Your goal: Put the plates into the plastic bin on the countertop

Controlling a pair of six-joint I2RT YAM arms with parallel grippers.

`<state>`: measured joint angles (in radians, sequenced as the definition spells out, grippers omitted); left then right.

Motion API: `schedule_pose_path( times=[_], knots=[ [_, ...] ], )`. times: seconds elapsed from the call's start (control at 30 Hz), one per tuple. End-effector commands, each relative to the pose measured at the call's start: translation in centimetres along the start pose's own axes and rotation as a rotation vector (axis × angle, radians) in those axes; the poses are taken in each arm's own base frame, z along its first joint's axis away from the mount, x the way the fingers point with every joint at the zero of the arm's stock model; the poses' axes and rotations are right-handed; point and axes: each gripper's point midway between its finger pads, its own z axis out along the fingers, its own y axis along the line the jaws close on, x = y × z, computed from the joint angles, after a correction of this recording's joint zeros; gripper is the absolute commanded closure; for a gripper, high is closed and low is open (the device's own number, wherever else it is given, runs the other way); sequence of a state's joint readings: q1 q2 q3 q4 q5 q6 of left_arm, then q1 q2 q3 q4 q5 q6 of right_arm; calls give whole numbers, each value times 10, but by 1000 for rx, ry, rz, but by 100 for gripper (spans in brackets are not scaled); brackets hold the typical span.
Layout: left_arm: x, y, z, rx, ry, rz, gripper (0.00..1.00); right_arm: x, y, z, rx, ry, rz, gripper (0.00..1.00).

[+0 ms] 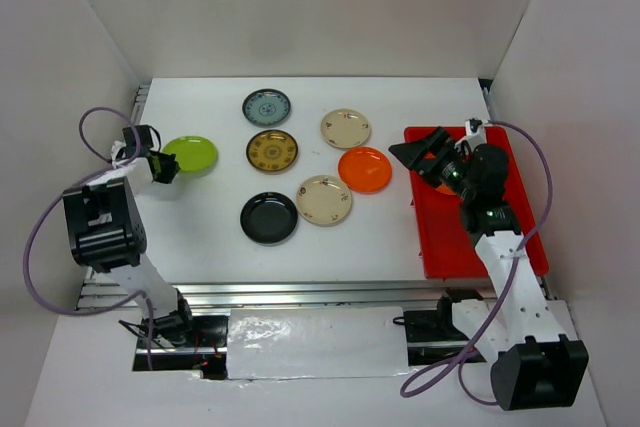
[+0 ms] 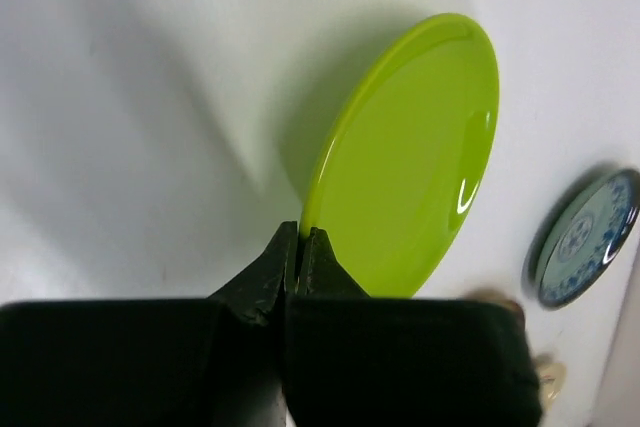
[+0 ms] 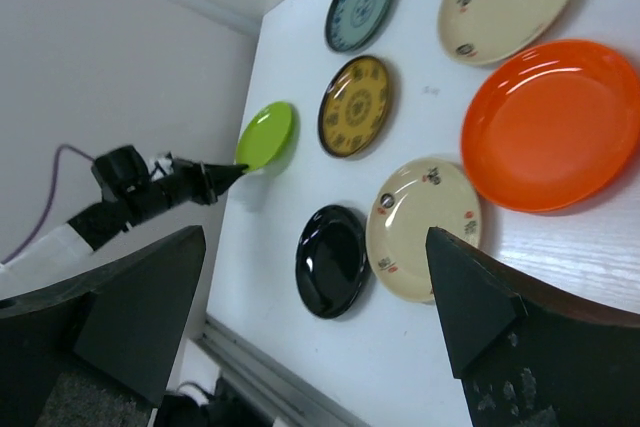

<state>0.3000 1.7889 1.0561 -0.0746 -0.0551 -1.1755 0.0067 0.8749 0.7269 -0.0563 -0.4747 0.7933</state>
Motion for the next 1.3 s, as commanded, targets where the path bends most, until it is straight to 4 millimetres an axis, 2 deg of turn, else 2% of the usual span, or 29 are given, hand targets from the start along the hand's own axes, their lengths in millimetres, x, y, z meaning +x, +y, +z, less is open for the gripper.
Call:
schedule_pose_path(
  times=[0.0,0.03,0.07,0.1,0.13,0.17,0.2,0.23,0.27,0.3,0.33,0.37,0.4,0.43,0.57,0.7,0.8,0.83,0.9,0.93,0.97,1.0,1.03,1.07,1.13,1.17,1.2,1.23,1.27],
  knots=[
    [15,-17,-62,41,-22,197,100,11,42,5,-127,74,-86,1],
    [22,-28,-73,77,-18,237,100,13,50,10,-138,82,-97,2],
    [34,-45,-85,145,23,286,100,19,50,19,-126,105,-93,2],
    [58,-56,-97,192,73,367,100,20,54,26,-129,93,-105,2],
    [74,-64,-104,228,114,414,100,30,67,30,-154,121,-112,2],
    [91,-75,-114,282,170,453,100,32,69,42,-166,122,-117,2],
    [121,-80,-126,318,226,524,100,35,72,48,-173,132,-120,2],
    [134,-84,-133,353,254,555,100,44,74,60,-174,166,-121,2],
    [159,-88,-146,400,315,602,100,48,74,67,-171,179,-132,2],
    [170,-91,-155,432,342,622,100,45,80,72,-176,178,-141,2],
    [182,-98,-164,489,369,642,100,59,69,86,-150,223,-139,2],
    [192,-104,-174,534,399,663,100,63,68,92,-156,241,-148,2],
    [213,-106,-186,578,471,693,100,69,71,95,-179,273,-150,3],
    [222,-118,-198,647,497,718,100,84,59,107,-158,322,-141,5],
    [264,-126,-225,734,616,787,100,107,37,123,-92,368,-128,9],
    [281,-127,-231,756,644,800,100,110,8,129,35,341,-117,11],
    [290,-124,-231,762,673,797,100,107,-2,129,65,321,-103,31],
    [292,-123,-230,758,676,796,100,105,0,129,53,309,-86,54],
    [293,-122,-227,745,674,802,100,101,-3,126,60,287,-74,78],
    [292,-122,-223,731,656,805,100,99,-2,125,67,273,-57,100],
    [290,-119,-219,703,648,807,91,94,-11,124,106,241,-50,100],
    [289,-118,-216,684,636,807,66,86,-11,121,120,207,-43,100],
    [282,-120,-212,655,583,804,41,82,-20,119,163,184,-14,100],
    [277,-117,-208,621,556,805,1,69,-33,111,223,117,3,100],
    [263,-108,-205,547,492,825,1,42,-67,95,334,12,101,100],
    [248,-109,-207,524,413,824,1,41,-93,81,392,-18,142,100],
    [242,-96,-205,481,393,844,1,11,-107,63,418,-122,191,100],
    [236,-90,-205,463,366,853,1,0,-121,50,450,-169,218,100],
    [225,-90,-214,472,327,850,1,-6,-134,34,474,-212,235,100]
  ],
)
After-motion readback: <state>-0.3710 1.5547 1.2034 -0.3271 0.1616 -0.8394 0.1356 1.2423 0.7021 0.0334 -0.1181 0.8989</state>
